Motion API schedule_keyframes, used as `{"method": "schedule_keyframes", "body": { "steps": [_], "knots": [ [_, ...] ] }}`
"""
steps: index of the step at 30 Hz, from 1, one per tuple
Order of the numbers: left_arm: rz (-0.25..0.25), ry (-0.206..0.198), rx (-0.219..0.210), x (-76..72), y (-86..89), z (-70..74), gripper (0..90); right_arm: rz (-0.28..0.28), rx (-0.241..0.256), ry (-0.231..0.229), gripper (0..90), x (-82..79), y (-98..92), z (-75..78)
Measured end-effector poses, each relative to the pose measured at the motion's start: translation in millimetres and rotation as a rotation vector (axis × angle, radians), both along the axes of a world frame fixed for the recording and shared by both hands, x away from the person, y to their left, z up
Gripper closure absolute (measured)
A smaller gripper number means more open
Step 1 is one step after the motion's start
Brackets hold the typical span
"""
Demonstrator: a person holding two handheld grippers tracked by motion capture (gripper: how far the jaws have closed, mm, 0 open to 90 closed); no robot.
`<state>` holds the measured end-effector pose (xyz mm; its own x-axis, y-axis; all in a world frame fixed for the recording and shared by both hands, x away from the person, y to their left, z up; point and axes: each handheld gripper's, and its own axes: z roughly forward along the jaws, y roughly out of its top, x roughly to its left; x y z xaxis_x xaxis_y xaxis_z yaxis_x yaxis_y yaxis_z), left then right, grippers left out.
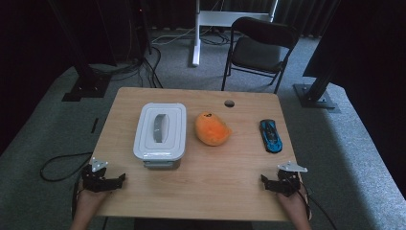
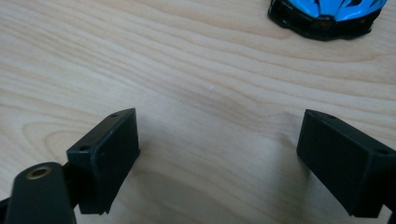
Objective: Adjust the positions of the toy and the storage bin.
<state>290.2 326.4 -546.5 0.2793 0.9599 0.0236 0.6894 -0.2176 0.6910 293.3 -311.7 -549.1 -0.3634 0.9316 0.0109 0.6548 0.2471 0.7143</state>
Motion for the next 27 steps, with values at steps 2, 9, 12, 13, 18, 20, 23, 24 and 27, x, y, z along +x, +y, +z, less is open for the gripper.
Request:
{"method": "schedule_keyframes", "body": {
  "steps": [2, 9, 12, 13, 18, 20, 23, 24, 27],
  "knots": [
    [-0.004, 0.008, -0.010, 0.7, 0.8, -0.1, 0.3, 0.011, -0.007, 0.016, 12.2, -2.3, -0.2, 1.5],
    [-0.004, 0.009, -0.009, 0.8, 0.8, -0.1, 0.3, 0.032, -0.022, 0.042, 11.5, -7.8, 0.7, 4.0],
    [-0.003, 0.009, -0.009, 1.1, 0.7, -0.1, 0.3, 0.034, -0.023, 0.050, 12.0, -7.2, 2.0, 4.8],
    [-0.001, 0.009, -0.010, 1.6, 0.7, -0.1, 0.3, 0.021, -0.014, 0.047, 12.1, -6.3, 1.9, 5.3],
    [-0.003, 0.009, -0.011, 1.9, 0.9, -0.1, 0.3, -0.015, 0.009, 0.033, 12.7, -2.6, -1.4, 11.8],
    [-0.007, 0.009, -0.010, 2.2, 1.2, -0.1, 0.3, -0.022, 0.011, 0.023, 13.4, -2.0, -2.3, 14.1],
    [-0.007, 0.009, -0.011, 2.5, 1.2, -0.1, 0.3, -0.037, 0.018, 0.012, 13.3, 2.7, -6.7, 21.4],
    [-0.006, 0.009, -0.011, 2.6, 1.1, -0.1, 0.3, -0.037, 0.018, 0.012, 13.3, 2.7, -6.7, 21.4],
    [-0.006, 0.009, -0.011, 2.6, 1.1, -0.1, 0.3, -0.057, 0.022, -0.003, 13.2, 6.0, -8.9, 24.8]
  ]
}}
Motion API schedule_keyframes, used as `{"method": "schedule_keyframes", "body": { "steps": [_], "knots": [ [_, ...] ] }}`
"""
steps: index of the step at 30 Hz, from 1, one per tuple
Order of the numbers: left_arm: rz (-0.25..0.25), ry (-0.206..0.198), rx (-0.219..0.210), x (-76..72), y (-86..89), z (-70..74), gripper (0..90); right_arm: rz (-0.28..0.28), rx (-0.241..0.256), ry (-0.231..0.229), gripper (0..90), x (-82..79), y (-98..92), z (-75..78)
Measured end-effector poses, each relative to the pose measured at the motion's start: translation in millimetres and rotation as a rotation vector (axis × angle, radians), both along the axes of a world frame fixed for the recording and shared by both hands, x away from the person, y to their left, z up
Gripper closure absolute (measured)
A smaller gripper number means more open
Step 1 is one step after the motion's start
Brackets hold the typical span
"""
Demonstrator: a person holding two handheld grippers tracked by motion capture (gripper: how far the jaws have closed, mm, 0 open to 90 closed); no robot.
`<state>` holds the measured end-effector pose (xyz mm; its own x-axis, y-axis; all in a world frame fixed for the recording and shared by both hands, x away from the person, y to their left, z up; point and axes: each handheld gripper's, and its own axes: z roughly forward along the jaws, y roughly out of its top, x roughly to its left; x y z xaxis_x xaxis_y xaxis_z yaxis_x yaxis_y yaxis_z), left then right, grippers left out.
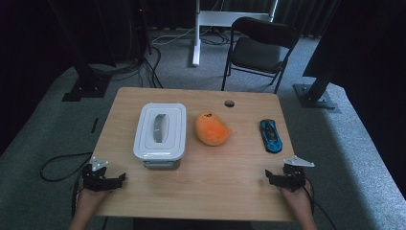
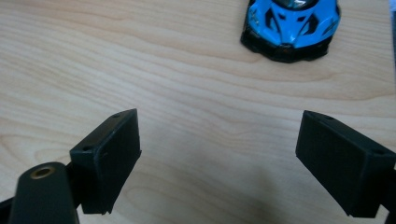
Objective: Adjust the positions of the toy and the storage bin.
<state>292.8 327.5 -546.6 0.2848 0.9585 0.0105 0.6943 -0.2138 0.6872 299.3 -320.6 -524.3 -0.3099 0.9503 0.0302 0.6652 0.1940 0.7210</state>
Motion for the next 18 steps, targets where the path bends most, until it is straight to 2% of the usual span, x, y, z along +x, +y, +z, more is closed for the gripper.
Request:
{"method": "schedule_keyframes", "body": {
  "steps": [8, 13, 18],
  "knots": [
    [0.002, 0.000, -0.001, 0.1, -0.2, 0.0, 0.3, -0.009, 0.014, -0.012, 12.8, 7.1, -3.5, 3.9],
    [0.011, 0.000, -0.001, 0.2, -0.3, 0.0, 0.3, -0.029, 0.036, -0.025, 12.5, 18.5, -5.0, 9.4],
    [0.011, 0.001, 0.000, 0.2, -0.2, 0.0, 0.3, -0.044, 0.024, -0.037, 12.5, 28.4, -4.5, 11.2]
  ]
}}
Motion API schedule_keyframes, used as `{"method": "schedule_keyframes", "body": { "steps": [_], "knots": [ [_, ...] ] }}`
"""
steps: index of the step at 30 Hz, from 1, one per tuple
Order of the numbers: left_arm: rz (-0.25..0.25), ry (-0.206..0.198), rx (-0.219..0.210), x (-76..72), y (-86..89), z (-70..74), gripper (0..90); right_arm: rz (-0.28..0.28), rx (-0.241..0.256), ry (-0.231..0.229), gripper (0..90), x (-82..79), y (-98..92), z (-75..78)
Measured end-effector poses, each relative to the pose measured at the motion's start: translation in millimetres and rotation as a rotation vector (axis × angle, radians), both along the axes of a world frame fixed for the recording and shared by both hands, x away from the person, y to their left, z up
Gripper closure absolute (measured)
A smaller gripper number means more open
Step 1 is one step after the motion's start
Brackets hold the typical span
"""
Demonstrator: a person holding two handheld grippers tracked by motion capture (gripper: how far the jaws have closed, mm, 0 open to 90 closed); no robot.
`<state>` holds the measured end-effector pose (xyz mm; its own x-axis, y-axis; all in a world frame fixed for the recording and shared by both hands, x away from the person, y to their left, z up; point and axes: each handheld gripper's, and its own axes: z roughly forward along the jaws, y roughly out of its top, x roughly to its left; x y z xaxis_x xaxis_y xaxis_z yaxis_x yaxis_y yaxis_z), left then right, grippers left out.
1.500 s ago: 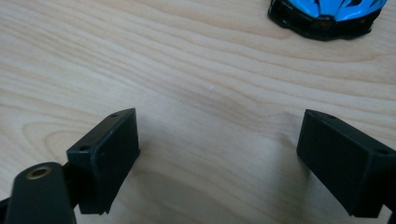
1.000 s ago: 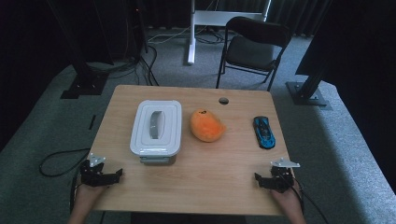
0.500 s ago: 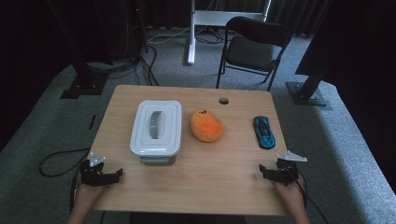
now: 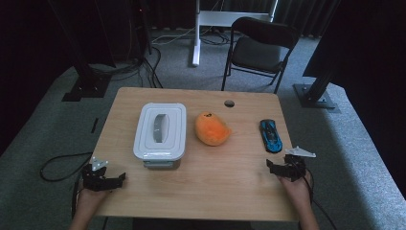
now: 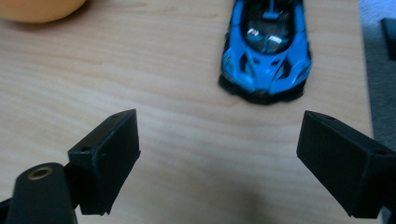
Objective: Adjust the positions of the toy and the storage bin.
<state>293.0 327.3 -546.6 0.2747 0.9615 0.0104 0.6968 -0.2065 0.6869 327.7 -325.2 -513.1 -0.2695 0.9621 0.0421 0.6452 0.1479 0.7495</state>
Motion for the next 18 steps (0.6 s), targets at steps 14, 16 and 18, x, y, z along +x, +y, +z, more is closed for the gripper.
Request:
{"method": "schedule_keyframes", "body": {
  "steps": [14, 16, 18],
  "knots": [
    [0.000, -0.001, -0.001, 0.0, 0.0, -0.1, 0.3, -0.040, 0.006, -0.004, 12.0, 27.8, -0.9, 3.6],
    [0.001, -0.001, -0.001, 0.0, -0.1, -0.1, 0.3, -0.051, 0.010, -0.005, 12.1, 35.4, -0.4, 4.7],
    [0.000, -0.001, -0.001, 0.0, -0.1, -0.1, 0.3, -0.055, 0.012, -0.002, 12.1, 40.8, -0.3, 4.8]
  ]
}}
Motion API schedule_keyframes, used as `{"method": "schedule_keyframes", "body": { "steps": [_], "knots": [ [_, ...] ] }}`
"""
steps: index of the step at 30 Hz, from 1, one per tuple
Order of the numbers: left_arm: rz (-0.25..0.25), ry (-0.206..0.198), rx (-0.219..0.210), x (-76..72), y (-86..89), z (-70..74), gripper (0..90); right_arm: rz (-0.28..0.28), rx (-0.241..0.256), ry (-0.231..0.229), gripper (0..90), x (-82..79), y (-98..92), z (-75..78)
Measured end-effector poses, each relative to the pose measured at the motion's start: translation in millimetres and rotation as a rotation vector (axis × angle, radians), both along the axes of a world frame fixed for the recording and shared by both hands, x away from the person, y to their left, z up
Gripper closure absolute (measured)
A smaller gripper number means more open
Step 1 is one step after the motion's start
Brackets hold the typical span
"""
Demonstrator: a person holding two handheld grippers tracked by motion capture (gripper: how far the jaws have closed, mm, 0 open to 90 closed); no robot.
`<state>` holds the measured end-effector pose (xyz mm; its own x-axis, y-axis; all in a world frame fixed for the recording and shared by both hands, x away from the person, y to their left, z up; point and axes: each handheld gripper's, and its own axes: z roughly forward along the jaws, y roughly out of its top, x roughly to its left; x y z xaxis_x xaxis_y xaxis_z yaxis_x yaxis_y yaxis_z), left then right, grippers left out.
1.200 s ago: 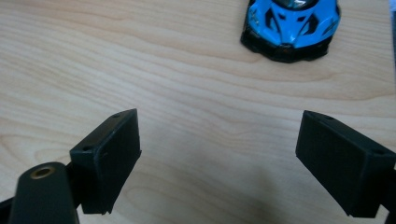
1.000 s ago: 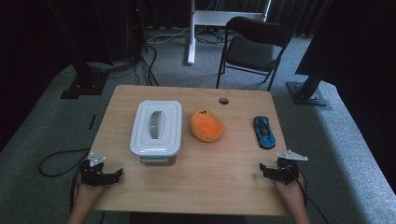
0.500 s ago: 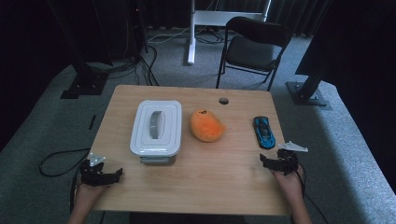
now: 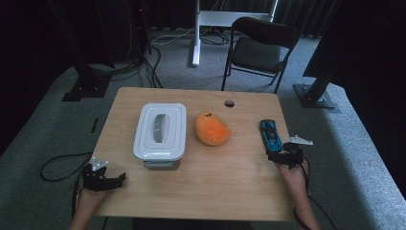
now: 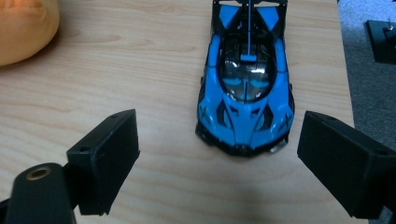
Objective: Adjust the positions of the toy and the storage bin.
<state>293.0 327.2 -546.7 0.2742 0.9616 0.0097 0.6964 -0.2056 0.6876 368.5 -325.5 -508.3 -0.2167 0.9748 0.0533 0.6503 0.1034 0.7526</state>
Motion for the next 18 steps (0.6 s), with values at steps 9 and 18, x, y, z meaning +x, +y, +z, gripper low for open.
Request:
{"method": "schedule_keyframes", "body": {
  "steps": [9, 18],
  "knots": [
    [0.000, -0.001, 0.000, 0.0, 0.0, 0.0, 0.3, -0.016, -0.012, 0.028, 12.0, 24.9, 0.9, -5.3],
    [0.000, 0.000, 0.000, 0.0, 0.0, 0.0, 0.3, -0.038, -0.048, 0.050, 12.0, 43.1, 2.4, -12.3]
  ]
}}
